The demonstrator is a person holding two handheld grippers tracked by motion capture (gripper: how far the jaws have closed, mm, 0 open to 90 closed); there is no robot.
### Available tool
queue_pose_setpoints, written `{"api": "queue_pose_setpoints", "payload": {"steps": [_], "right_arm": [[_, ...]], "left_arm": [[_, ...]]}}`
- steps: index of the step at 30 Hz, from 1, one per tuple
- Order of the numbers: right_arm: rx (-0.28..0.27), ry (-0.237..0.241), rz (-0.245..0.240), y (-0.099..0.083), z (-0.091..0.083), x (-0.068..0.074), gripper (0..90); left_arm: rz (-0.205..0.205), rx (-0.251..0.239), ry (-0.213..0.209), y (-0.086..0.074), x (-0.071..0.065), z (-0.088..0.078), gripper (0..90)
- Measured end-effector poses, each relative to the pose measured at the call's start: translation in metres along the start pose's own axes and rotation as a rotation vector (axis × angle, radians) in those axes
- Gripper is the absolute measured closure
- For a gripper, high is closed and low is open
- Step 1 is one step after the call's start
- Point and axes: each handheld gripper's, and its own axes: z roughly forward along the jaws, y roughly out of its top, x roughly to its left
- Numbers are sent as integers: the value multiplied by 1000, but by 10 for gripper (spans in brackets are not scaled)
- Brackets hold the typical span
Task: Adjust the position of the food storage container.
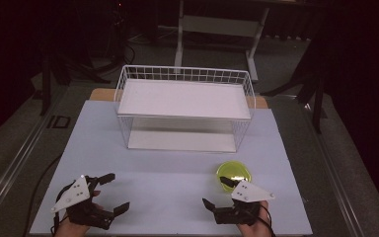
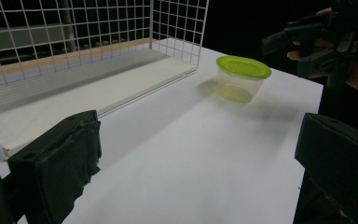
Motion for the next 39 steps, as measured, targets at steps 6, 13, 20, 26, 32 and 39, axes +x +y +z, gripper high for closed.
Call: {"api": "queue_pose_setpoints", "payload": {"steps": [6, 13, 20, 26, 32, 39], "right_arm": [[-24, 47, -15, 14, -4, 13, 139], [-55, 77, 0, 29, -9, 16, 134], [-91, 48, -29, 45, -17, 3, 130], [-85, -13, 17, 53, -25, -15, 128], [-90, -72, 35, 53, -27, -35, 136], [-61, -139, 87, 41, -27, -64, 217]], "left_arm": [[3, -1, 3, 0, -1, 0, 12], [15, 0, 0, 1, -3, 0, 12], [11, 1, -6, 1, -2, 1, 12], [6, -1, -6, 1, -2, 1, 12], [1, 10, -6, 0, 0, 2, 12], [1, 5, -4, 0, -1, 2, 12]]}}
